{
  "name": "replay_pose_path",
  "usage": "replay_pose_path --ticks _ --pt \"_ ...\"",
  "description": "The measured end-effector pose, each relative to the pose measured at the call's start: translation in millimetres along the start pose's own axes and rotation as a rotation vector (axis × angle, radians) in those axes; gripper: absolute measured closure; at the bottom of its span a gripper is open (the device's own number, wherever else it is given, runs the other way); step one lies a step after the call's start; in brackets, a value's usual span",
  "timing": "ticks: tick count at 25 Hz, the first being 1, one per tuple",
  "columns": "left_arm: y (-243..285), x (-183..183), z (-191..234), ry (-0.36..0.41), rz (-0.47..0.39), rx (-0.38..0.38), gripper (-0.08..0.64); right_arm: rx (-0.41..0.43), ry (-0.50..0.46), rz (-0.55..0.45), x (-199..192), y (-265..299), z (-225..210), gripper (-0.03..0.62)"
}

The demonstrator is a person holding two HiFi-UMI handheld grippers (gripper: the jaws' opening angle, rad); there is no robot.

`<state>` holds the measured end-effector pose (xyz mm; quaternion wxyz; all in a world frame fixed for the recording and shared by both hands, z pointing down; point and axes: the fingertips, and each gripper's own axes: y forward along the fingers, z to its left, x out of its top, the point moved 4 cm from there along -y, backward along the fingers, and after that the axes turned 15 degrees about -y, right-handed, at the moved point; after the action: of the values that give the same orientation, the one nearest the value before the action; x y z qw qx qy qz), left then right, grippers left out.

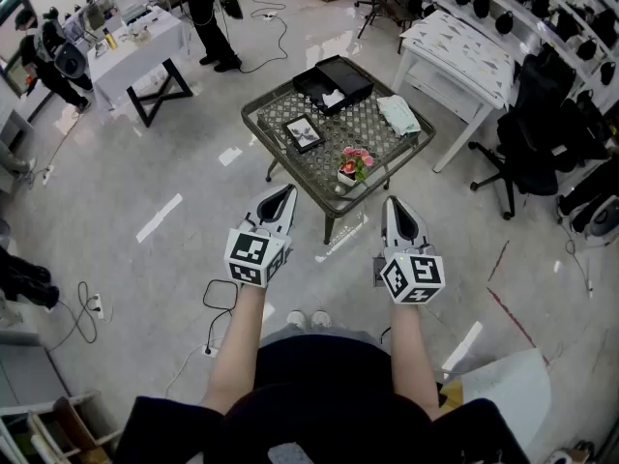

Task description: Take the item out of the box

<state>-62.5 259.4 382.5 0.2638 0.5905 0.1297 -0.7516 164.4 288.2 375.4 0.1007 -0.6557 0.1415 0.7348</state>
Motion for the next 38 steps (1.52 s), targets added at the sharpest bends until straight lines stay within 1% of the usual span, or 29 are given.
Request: replay_pose_path --ticks 15,24,31,36,38 --pt "-9 -8 6 -0.017 0.016 0.002 0.540 0.018 0.009 0.005 -3 1 13 0.591" --pt "-9 -12 14 -0.053 0.020 0.002 0.540 0.017 0.016 -0.003 -4 5 15 0.589" --pt "-10 -19 15 -0.078 0.046 -0.032 0.538 0.012 0.025 0.000 -6 8 18 0.589" --pt "-12 -19 19 -0.087 0.045 -0.046 0.537 0.010 0.029 0.002 -6 11 22 0.589" --pt "-13 -18 21 -0.091 0.040 -0.046 0.523 0.009 0.030 0.002 -7 12 23 0.589"
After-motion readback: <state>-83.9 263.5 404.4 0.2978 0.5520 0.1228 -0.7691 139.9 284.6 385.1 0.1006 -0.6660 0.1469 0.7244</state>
